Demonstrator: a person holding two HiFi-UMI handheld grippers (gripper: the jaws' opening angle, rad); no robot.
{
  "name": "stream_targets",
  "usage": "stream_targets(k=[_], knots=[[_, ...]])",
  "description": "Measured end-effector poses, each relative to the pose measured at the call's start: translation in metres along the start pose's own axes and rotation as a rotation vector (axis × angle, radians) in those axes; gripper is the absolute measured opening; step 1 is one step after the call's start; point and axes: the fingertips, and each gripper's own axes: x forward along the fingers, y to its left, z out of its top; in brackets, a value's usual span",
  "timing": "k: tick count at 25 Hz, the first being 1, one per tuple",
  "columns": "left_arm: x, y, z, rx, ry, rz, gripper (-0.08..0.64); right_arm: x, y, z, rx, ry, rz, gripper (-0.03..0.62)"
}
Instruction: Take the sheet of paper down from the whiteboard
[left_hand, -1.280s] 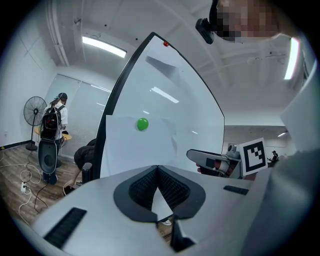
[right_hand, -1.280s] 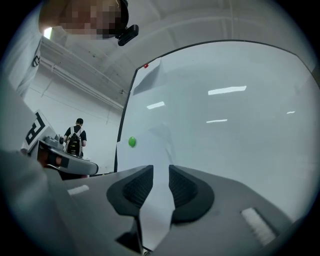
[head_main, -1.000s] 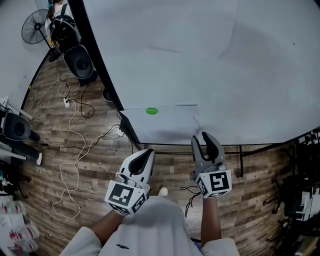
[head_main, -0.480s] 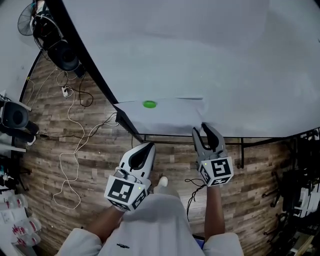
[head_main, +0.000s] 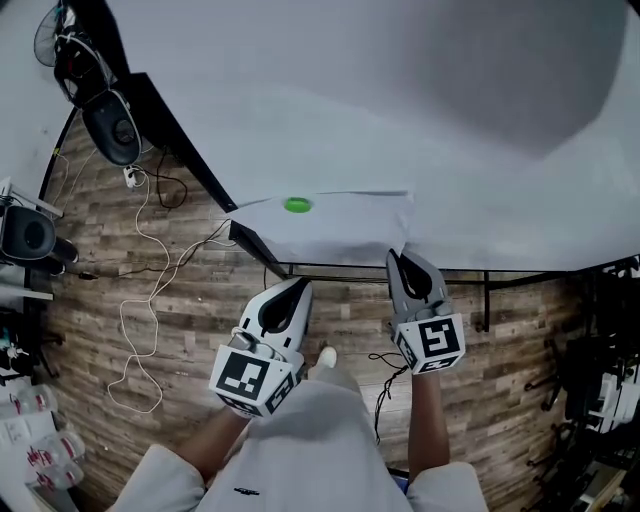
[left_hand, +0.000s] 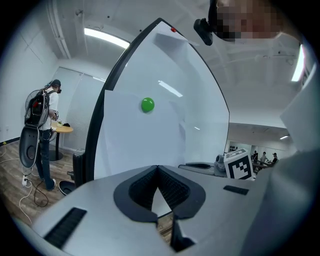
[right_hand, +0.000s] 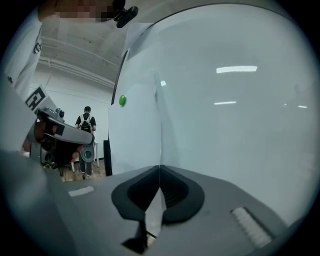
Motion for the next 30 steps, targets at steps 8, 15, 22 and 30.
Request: stream_targets(k=[8,15,22,30], knots=[[-0.007,-0.007,0.006,0.008,-0.024,-0.014,0.006,-0.014,0.01,0.003,0.009,-0.002,-0.017,0.011],[-0.016,-0.007,0.015,0.024,-0.05,0.026,0.006,-0.028,0.018,0.01,0.011,-0.014,-0.037,0.011],[-0.013,-0.013,0.039,0.059,-0.08,0.008,0.022,-0.031,0.021,0.016,0.018,-0.028,-0.047,0.011],[-0.015,-0.008,0.067,0.104,-0.142,0.079,0.094,-0.033,0.023,0.017,0.031,-0.038,-0.056,0.011]])
